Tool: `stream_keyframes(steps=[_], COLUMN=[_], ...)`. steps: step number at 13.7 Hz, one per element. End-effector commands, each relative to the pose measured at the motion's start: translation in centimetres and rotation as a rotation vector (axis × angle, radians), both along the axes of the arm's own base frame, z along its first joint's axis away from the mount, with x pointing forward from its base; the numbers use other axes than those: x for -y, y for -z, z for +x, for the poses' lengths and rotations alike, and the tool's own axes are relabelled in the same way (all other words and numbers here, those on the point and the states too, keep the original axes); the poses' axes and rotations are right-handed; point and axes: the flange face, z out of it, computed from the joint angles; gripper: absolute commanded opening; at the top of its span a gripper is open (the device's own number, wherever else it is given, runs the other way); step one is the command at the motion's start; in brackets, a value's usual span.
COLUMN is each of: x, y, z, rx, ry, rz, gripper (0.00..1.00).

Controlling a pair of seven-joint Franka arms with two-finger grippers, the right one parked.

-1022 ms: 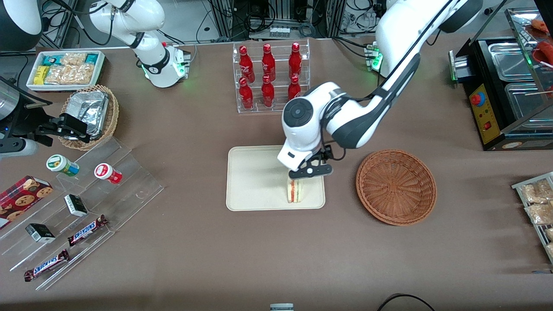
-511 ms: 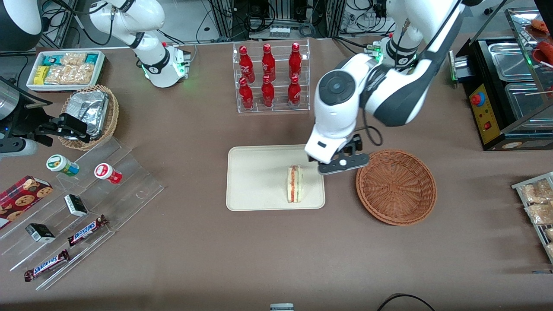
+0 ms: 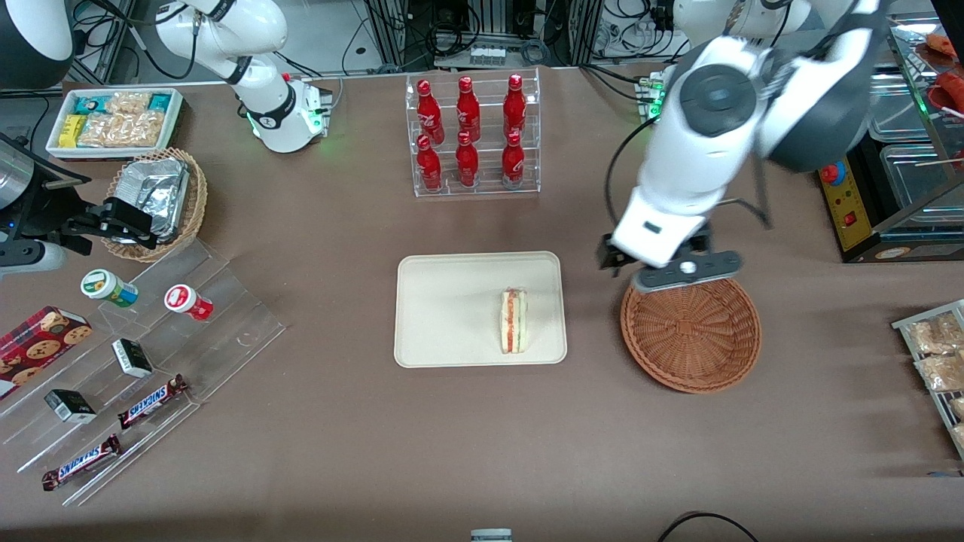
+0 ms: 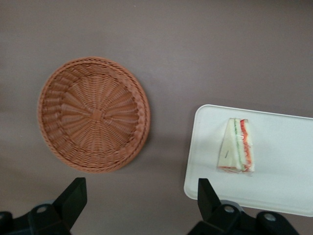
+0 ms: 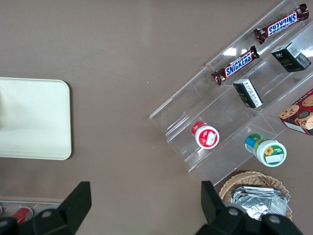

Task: Place sandwich from basket to tray

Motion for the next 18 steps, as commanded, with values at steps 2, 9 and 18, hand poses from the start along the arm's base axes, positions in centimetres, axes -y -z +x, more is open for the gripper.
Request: stream_keyframes(steps=[2, 9, 18], x=[-3.6, -12.7, -20.6], y=[-2.6, -6.2, -9.1], z=[-1.3, -1.0, -2.9], rx=[-0.027, -0.101, -0.250], ry=[-0.017, 0.017, 0.028], rz=[0.001, -0.009, -0.002], gripper=[1.00, 1.00, 1.00])
